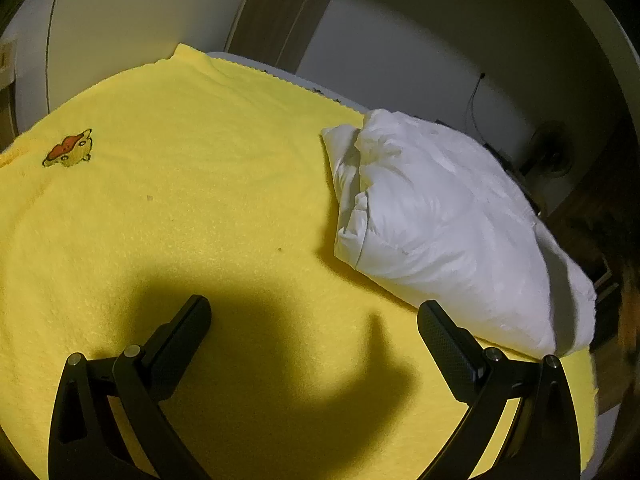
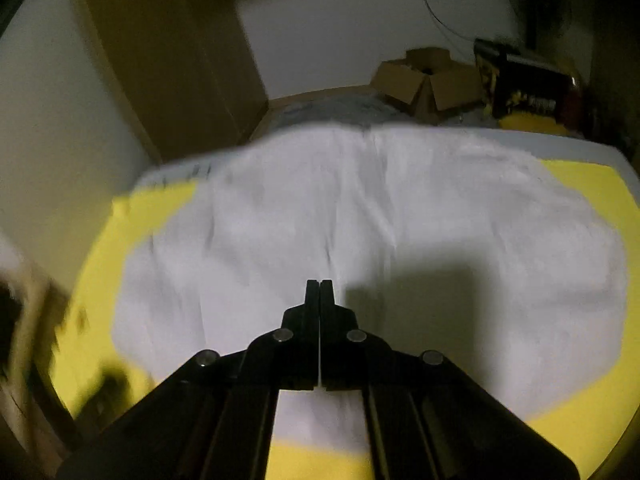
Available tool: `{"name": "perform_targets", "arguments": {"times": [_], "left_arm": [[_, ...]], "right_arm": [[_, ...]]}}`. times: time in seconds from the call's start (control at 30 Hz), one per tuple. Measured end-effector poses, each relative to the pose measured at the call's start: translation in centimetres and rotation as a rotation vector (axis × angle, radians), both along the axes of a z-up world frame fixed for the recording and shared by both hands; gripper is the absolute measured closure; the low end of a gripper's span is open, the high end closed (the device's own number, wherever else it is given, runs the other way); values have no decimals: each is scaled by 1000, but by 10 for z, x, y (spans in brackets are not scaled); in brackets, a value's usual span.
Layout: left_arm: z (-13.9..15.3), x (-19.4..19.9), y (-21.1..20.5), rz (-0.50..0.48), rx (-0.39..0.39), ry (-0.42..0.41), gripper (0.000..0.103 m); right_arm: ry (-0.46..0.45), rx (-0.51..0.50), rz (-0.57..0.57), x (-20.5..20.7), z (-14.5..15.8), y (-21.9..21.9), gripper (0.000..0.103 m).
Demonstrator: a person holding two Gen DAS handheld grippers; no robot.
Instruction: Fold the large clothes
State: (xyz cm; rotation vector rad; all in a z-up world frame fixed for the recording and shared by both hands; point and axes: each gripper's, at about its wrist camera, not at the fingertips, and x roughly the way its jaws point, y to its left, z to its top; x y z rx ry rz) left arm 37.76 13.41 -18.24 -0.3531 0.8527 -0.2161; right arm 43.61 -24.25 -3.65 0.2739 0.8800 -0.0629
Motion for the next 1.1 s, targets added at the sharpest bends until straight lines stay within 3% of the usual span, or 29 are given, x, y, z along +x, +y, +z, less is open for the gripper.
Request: {"name": "perform_targets", "arguments": {"times": [0.07,0.13,0.17,0.23,0.27,0.37,0.4,0.43,0.5,0.53,0.6,0.67,0.7,0.77,0.8,0.93,1.1], "left_arm": [[0,1,-1,0,4,1,1],[0,1,-1,1,-3,-1,1],[0,0,0,1,-9,-2,1],[0,-1,1,2,-18,-4,1],[0,-1,1,2,-17,-4,1],[0,-2,1,1,-16,-4,1],[0,-2,1,1,-15,-4,1],[0,-1,1,1,-7,-2,1],[1,2,-7,-17,68,28,0],[2,6,-11,-25,95,52,0],[6,10,-6,-29,-42,69,0],[5,18,3,-9,-291,97,0],[2,22,5,7,-358,127,0],[-10,34,4,1,-498,207,0],[-9,36,3,16,-537,192,0],[-11,46,-4,53,-596,163,0],[-8,68,-18,88,-500,124,0]], "right_arm": [[69,26,-27,47,-16,-13,103],[298,63,-19,89,-82,-25,103],[329,85,-4,90,-97,-30,103],[297,107,-20,86,-98,-36,103],[292,75,-46,76,-87,-33,103],[124,-77,-39,30,-56,-15,103],[139,-72,-34,19,-64,-14,103],[219,-25,-2,12,-91,-18,103],[183,-85,89,1,-93,-13,103],[174,-68,96,-8,-86,-16,103],[82,52,53,-47,-62,-30,93],[-39,100,50,-89,-38,-38,61],[-66,106,48,-99,-34,-42,37],[-119,128,54,-129,-24,-48,35],[-134,136,61,-141,-23,-49,35],[-168,109,83,-175,-23,-48,35],[-158,113,80,-209,-30,-49,35]]}}
